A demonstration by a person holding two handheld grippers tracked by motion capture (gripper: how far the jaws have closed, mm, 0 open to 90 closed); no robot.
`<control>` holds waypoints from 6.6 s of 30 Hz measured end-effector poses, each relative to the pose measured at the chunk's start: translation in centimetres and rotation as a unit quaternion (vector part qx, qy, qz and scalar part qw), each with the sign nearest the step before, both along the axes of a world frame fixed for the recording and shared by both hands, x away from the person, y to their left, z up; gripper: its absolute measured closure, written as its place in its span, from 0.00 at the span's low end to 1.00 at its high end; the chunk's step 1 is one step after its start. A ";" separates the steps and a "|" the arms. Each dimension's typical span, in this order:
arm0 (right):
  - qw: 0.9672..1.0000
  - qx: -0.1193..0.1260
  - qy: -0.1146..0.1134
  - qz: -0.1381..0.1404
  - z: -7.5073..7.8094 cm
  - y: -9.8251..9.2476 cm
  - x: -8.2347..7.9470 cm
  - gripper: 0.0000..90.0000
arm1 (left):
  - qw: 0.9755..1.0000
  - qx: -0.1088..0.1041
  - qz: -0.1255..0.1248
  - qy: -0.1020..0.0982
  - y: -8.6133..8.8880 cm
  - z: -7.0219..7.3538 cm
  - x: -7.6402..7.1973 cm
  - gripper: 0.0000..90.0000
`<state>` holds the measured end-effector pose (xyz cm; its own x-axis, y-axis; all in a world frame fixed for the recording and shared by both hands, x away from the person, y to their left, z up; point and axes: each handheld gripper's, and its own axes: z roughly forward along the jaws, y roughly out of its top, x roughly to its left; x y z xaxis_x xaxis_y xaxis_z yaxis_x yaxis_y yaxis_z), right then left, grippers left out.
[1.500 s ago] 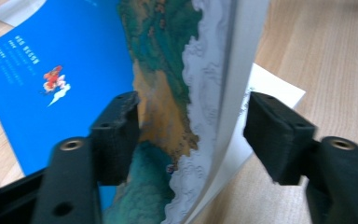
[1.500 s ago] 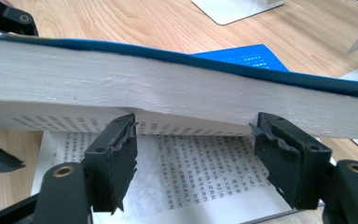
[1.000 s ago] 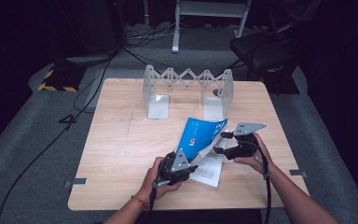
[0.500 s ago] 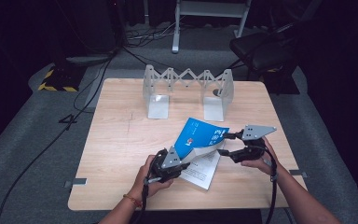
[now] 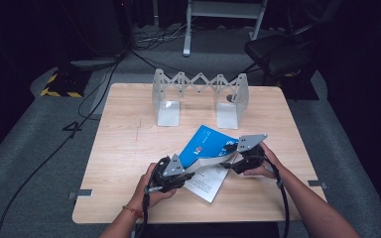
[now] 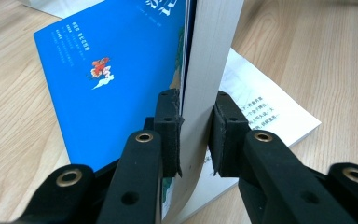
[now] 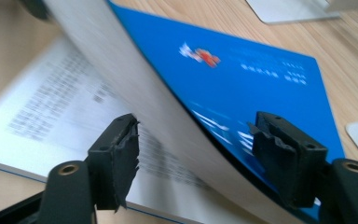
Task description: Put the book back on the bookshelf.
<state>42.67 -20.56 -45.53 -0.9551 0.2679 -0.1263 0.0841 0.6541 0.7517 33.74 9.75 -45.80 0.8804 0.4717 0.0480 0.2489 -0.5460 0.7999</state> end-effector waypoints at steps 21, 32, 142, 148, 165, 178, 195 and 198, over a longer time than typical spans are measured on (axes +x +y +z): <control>0.997 -0.009 -0.068 0.028 -0.3 1.6 -1.0 0.67 | 0.999 0.003 0.041 -0.012 1.1 0.7 -0.5 0.61; 0.997 -0.025 -0.074 0.021 -0.1 2.6 -1.7 0.69 | 0.997 0.020 0.047 -0.058 -1.5 1.6 -1.0 0.75; 0.993 0.016 -0.093 0.075 -0.1 2.4 -2.2 0.75 | 0.991 0.094 0.098 -0.013 -0.1 2.1 -1.5 0.52; 0.993 0.006 -0.098 0.071 0.4 2.4 -3.4 0.76 | 0.986 0.121 0.115 -0.020 -1.5 1.5 -1.5 0.51; 0.994 -0.010 -0.096 0.048 1.2 3.3 -4.4 0.70 | 0.977 0.156 0.128 -0.069 -3.6 0.2 -1.8 0.75; 0.999 0.015 -0.018 -0.049 -0.1 -1.6 0.6 0.42 | 0.988 0.059 0.134 -0.049 -0.6 0.7 -1.5 0.83; 0.995 0.045 -0.064 0.063 1.2 -0.4 -1.5 0.57 | 0.997 0.038 0.018 -0.066 -2.4 0.9 -0.5 0.82; 0.993 0.047 -0.056 0.090 1.2 -1.7 -1.9 0.70 | 0.997 0.030 -0.020 -0.066 -3.2 0.9 0.5 0.82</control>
<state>40.75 -22.28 -44.35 -0.9698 0.1105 -0.2176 -0.1156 0.5771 0.8085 34.25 6.60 -44.94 0.8827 0.4287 0.1924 0.1201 -0.6018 0.7896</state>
